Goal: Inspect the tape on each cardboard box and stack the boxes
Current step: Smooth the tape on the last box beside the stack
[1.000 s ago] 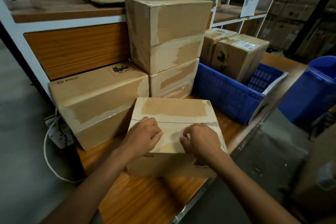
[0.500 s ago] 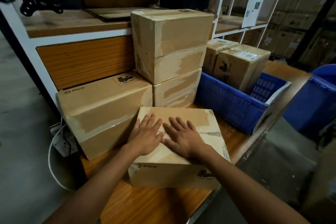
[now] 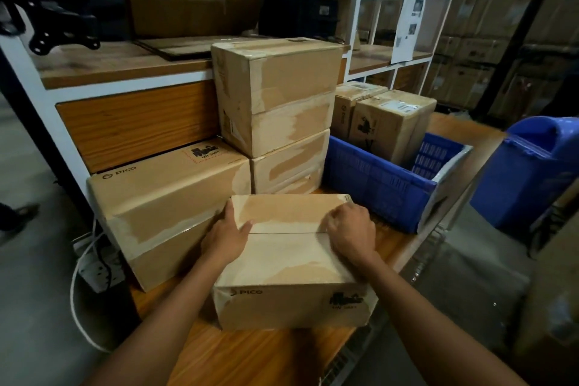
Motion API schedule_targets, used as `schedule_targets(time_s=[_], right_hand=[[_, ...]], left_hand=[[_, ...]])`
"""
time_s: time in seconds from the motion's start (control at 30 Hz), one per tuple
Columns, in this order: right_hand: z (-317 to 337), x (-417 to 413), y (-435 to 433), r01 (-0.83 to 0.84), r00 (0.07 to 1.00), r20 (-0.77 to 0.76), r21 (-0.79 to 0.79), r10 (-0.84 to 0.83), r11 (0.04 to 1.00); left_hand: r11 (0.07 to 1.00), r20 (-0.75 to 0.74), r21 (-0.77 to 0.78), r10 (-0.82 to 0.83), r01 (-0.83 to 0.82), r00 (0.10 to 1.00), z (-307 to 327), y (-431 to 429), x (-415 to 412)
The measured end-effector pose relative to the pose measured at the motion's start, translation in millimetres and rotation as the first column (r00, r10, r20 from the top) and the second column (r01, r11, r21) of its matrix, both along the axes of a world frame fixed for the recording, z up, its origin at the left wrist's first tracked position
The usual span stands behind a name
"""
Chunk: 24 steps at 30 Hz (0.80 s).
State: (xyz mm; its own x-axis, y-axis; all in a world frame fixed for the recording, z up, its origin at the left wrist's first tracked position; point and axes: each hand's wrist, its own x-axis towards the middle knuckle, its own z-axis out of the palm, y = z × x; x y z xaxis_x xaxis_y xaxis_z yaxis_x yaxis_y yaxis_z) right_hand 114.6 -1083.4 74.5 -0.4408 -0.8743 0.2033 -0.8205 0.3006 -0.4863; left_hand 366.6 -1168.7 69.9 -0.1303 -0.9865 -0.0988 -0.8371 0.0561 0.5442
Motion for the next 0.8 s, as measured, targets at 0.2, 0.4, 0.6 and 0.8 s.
schedule_targets(time_s=[0.2,0.4,0.6,0.8], right_hand=[[13.3,-17.6,17.2,0.328,0.665,0.720,-0.044,-0.198,0.944],[37.7,-14.0,28.8,0.368,0.673,0.731,-0.195,-0.116,0.909],[60.4,-3.4,43.6,0.410,0.779,0.627,-0.520,0.010,0.750],[52.6,9.4,45.2,0.474,0.755,0.652,-0.475,-0.065,0.741]], left_hand=[[0.993,-0.423,0.120,0.040,0.012,0.905,1.3,-6.5,6.1],[0.970,-0.594,0.074,0.231,-0.234,0.771,30.1,3.5,3.4],[0.903,-0.623,-0.014,0.327,-0.428,0.711,69.5,25.7,4.1],[0.877,-0.514,-0.250,0.239,-0.410,0.824,54.5,48.4,9.1]])
